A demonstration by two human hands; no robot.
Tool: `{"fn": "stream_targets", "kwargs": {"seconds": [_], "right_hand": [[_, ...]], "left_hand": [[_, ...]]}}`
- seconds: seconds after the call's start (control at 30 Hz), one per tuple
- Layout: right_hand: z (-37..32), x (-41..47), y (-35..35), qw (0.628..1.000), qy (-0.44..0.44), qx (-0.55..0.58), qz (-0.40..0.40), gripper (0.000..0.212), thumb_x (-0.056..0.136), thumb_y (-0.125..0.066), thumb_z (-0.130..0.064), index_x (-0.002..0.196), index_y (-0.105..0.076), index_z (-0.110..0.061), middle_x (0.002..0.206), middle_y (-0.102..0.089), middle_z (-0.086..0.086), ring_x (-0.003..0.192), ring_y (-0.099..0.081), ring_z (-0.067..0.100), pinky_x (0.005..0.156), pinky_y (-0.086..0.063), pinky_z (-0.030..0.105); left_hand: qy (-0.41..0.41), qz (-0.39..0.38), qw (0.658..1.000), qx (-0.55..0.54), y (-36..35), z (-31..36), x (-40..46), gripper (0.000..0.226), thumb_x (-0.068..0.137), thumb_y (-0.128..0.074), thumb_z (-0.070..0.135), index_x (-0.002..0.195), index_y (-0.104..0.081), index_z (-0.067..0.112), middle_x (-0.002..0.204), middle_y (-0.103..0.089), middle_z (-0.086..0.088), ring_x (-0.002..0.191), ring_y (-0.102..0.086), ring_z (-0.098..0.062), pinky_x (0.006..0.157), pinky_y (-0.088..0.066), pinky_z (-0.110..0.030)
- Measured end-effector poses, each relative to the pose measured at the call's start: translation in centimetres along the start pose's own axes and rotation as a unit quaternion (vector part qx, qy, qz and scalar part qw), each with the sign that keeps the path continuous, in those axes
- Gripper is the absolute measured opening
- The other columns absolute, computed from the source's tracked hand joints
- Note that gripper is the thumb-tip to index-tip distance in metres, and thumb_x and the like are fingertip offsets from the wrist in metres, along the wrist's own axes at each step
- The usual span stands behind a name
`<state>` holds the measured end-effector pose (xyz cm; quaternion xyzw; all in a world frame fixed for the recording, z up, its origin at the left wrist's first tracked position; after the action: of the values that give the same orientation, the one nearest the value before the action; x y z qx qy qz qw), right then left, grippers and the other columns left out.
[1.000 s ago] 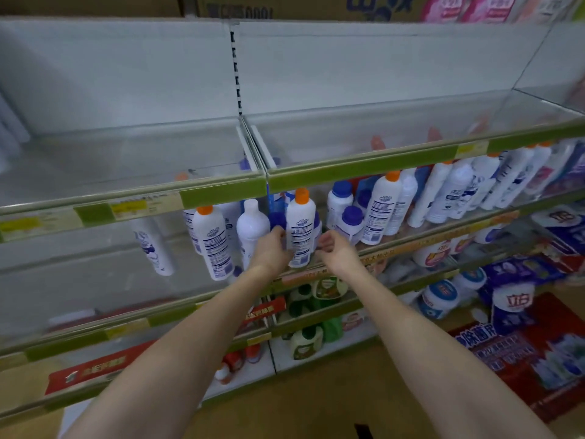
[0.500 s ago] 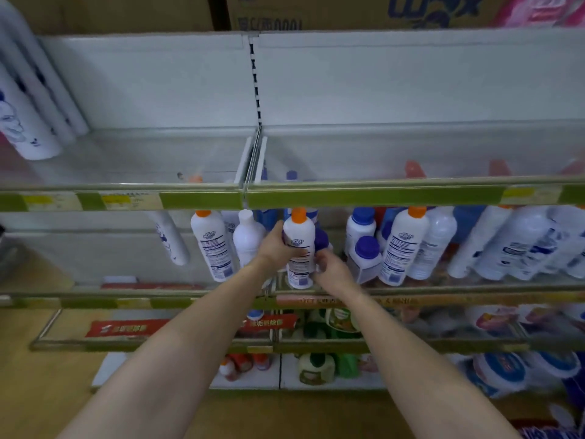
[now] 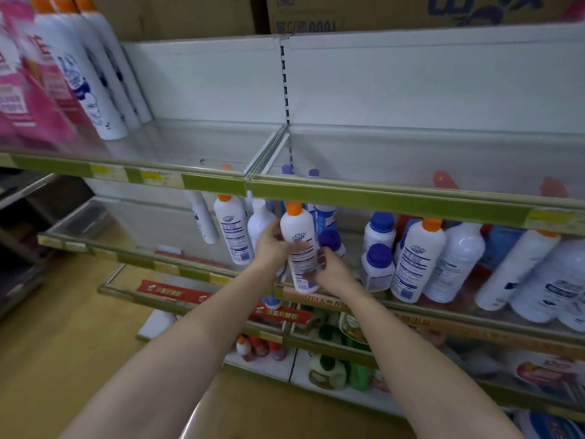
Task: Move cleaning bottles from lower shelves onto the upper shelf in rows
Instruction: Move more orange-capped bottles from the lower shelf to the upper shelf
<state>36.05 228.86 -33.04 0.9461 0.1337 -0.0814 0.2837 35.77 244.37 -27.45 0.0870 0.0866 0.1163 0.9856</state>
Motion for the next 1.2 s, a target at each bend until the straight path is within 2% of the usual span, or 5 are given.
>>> {"fn": "stream_targets", "kwargs": {"seconds": [0.23,0.47,0.57,0.8,1.2], "right_hand": [[0.8,-1.5,-2.7,0.984,-0.036,0.097,-0.148,0.065,0.071,-0.09,-0.027,0.129,-0.06,-0.025,0.125,-0.069,-0.004,0.118,-0.062,0.018,0.105,-0.048,0.046],[2.3,-4.7,-5.6,0.973,-0.045,0.102,-0.203,0.06,0.066,-0.091,-0.031,0.121,-0.067,-0.031,0.12,-0.071,-0.008,0.114,-0.064,0.016,0.102,-0.049,0.044],[2.5,-6.4,-5.9,0.974,-0.061,0.115,-0.188,0.05,0.072,-0.088,-0.022,0.116,-0.067,-0.031,0.115,-0.072,-0.009,0.11,-0.065,0.014,0.094,-0.05,0.037],[3.2,-10.4,-7.0,0.982,-0.102,0.067,-0.147,0.04,0.074,-0.084,-0.024,0.111,-0.068,-0.027,0.106,-0.073,-0.006,0.096,-0.069,0.012,0.075,-0.05,0.027],[4.2,-20.1,-11.4,0.985,-0.107,0.037,0.13,0.078,0.069,-0.091,-0.039,0.12,-0.034,-0.025,0.115,-0.054,-0.004,0.097,-0.06,0.016,0.078,-0.057,0.042]], "left_hand": [[0.057,-0.031,0.998,-0.028,0.7,-0.3,-2.8,0.047,0.074,-0.088,0.018,0.115,-0.067,0.015,0.106,-0.075,0.001,0.094,-0.071,-0.016,0.071,-0.057,-0.031],[0.099,-0.051,0.993,-0.05,1.1,-3.7,-5.3,0.044,0.08,-0.083,0.018,0.119,-0.065,0.015,0.109,-0.073,-0.007,0.095,-0.072,-0.026,0.073,-0.06,-0.038],[0.12,-0.061,0.989,-0.065,1.3,-5.0,-6.2,0.036,0.083,-0.08,0.017,0.115,-0.064,0.019,0.113,-0.071,-0.013,0.096,-0.072,-0.03,0.078,-0.061,-0.045],[0.151,-0.097,0.98,-0.086,2.2,-7.2,-9.2,0.037,0.086,-0.077,0.019,0.119,-0.062,0.014,0.094,-0.074,-0.004,0.072,-0.072,-0.015,0.051,-0.055,-0.026],[0.152,-0.087,0.978,-0.109,3.7,-10.4,-14.7,0.042,0.071,-0.091,0.028,0.102,-0.068,0.011,0.099,-0.076,-0.01,0.086,-0.074,-0.027,0.074,-0.063,-0.045]]}}
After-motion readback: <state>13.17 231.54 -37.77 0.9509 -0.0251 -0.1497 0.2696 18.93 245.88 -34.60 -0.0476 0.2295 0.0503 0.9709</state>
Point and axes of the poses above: each hand's wrist, its own x-axis towards the middle knuckle, its own y-axis out of the back of the hand, z = x × y, the point moved 6 cm from there along x, towards the middle knuckle
